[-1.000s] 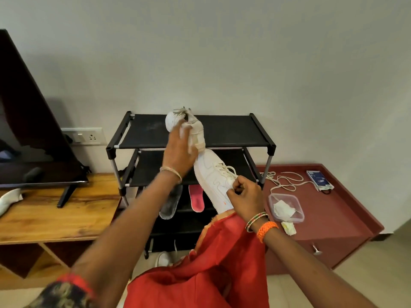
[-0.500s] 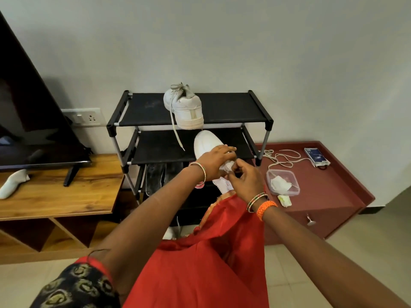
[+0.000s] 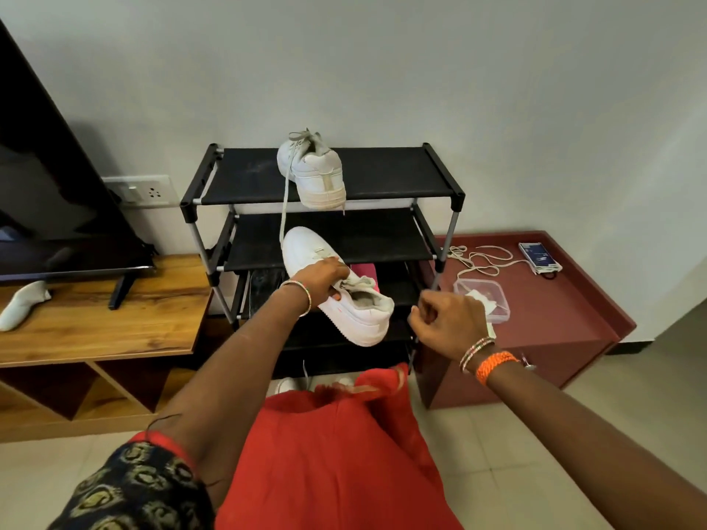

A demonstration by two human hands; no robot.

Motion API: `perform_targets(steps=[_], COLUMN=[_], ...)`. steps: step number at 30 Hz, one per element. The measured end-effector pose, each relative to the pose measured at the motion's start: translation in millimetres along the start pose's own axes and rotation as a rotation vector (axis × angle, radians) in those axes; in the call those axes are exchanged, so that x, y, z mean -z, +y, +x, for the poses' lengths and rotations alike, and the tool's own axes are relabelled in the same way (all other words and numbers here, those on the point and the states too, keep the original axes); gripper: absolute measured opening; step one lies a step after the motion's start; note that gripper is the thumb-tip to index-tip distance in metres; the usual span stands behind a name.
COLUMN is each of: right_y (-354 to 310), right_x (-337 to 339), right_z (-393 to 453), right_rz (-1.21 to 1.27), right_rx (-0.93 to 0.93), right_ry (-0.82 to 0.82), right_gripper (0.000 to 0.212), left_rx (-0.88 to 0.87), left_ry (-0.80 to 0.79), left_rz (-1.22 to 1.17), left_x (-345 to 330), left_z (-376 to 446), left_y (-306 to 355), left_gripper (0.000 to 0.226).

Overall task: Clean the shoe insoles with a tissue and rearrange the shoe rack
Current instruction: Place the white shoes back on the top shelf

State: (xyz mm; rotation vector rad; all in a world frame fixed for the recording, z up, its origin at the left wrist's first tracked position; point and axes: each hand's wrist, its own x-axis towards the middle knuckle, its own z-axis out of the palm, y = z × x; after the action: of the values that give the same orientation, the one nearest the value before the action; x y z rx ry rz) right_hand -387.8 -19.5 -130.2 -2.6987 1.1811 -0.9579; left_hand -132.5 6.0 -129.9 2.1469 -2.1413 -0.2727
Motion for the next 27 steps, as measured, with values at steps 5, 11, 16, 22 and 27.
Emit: perform_targets(steps=[5,11,16,22,27], right_y=[-18.2,-26.9,-65.6,-107.9,-134.2], right_x=[-15.1,-23.5,-9.1,16.7,36.1], right_z=[37.8,49.9,51.0,54.1,75.7], right_rz=[0.079,0.339,0.577,0.728,0.776], right_rx=[0.075,-0.001,0.052,0.152,0.167], right_ry=[-0.302,-0.662,-0.568,-0.394,-0.222], right_gripper=[0.042,0.039,0.051,0.049,0.047], left_rx=[0.004,0.011,0.058,0.061,0.030], left_ry=[0.022,0.010,0.166,0.318,0.592], left_rz=[-0.075,-0.082,-0.259,-0.285,-0.335], left_x=[13.8,35.6,52.2,112.4,149.0], left_z=[-8.2,-26.7,-56.5,-101.0,-120.6], left_y=[-0.1,-21.3,-32.6,-30.2,-29.7], left_gripper=[0.044,0.053,0.056,0.062,0.055])
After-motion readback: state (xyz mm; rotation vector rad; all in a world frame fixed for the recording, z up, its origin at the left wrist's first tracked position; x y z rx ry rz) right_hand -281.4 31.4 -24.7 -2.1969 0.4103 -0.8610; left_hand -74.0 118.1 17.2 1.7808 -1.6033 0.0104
